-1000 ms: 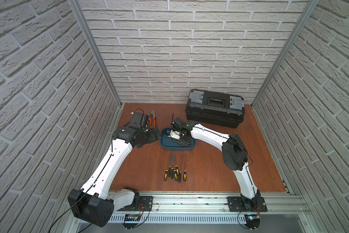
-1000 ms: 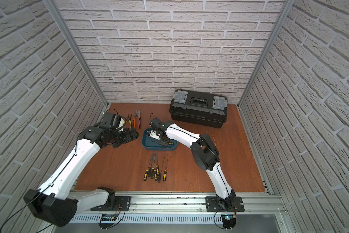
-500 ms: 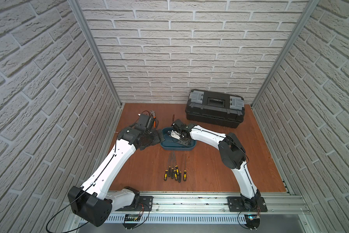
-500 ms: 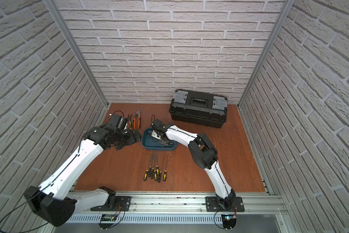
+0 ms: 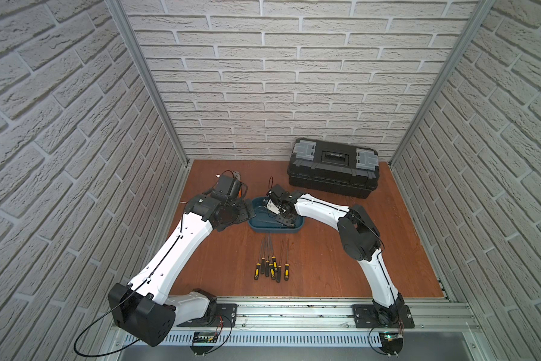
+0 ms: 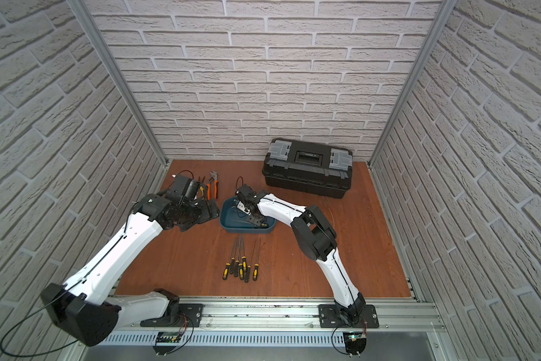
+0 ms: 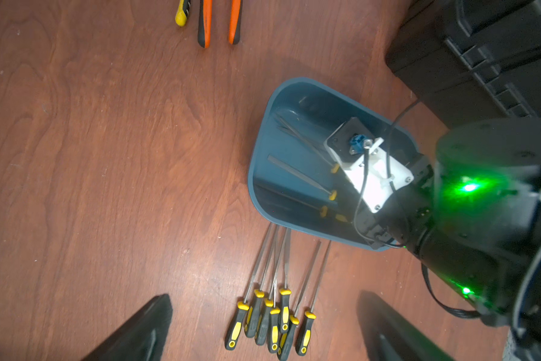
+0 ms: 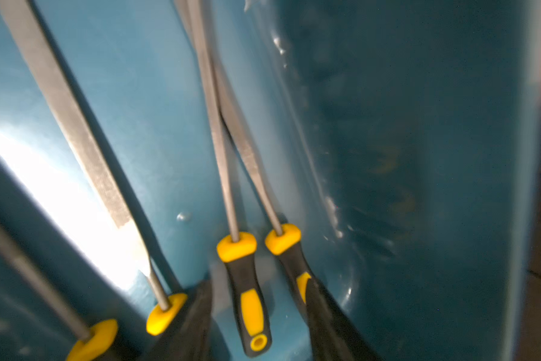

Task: Put the file tool into the storage box
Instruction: Place the file tool in the storage box, then pick up the file tool from the center of the board.

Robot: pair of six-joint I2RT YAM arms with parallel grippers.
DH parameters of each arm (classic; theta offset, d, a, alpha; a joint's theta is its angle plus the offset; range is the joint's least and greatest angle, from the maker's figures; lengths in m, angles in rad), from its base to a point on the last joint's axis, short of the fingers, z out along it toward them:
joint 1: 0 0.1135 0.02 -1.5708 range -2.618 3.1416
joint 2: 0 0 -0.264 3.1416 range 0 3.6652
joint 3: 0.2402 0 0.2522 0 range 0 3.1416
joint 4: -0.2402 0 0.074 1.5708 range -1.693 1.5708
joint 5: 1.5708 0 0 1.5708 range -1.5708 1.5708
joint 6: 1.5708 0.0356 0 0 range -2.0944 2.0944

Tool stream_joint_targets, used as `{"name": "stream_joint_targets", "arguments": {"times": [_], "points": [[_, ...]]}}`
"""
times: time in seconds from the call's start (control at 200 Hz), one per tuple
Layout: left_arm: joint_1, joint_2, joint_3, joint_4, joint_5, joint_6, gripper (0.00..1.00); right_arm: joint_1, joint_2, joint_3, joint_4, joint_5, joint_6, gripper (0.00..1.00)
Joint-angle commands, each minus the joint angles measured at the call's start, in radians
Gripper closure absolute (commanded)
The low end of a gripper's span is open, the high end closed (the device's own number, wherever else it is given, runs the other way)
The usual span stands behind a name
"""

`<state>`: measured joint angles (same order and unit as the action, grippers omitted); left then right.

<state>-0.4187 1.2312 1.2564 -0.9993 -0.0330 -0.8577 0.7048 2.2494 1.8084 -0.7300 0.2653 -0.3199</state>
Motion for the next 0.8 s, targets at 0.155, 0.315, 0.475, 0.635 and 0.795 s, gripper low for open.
{"name": "stream_joint_targets", "arguments": {"times": [0.155, 0.315, 0.475, 0.635, 0.795], "points": [[0.016, -0.081, -0.013, -0.029, -0.053, 0.013, 0.02, -0.011, -0.147, 0.048, -0.017, -0.146, 0.233, 0.41], [0.067, -0.121, -0.017, -0.043, -0.027, 0.058, 0.02, -0.011, -0.209, 0.012, -0.023, -0.197, 0.382, 0.41], [0.118, -0.151, -0.001, -0.082, 0.010, 0.108, 0.02, -0.011, -0.298, -0.051, -0.003, -0.229, 0.537, 0.41], [0.182, -0.187, -0.069, -0.039, 0.097, 0.149, 0.02, -0.006, -0.386, -0.131, 0.028, -0.235, 0.676, 0.43], [0.228, -0.158, -0.110, 0.042, 0.180, 0.185, 0.02, 0.016, -0.487, -0.229, 0.042, -0.199, 0.759, 0.43]]}}
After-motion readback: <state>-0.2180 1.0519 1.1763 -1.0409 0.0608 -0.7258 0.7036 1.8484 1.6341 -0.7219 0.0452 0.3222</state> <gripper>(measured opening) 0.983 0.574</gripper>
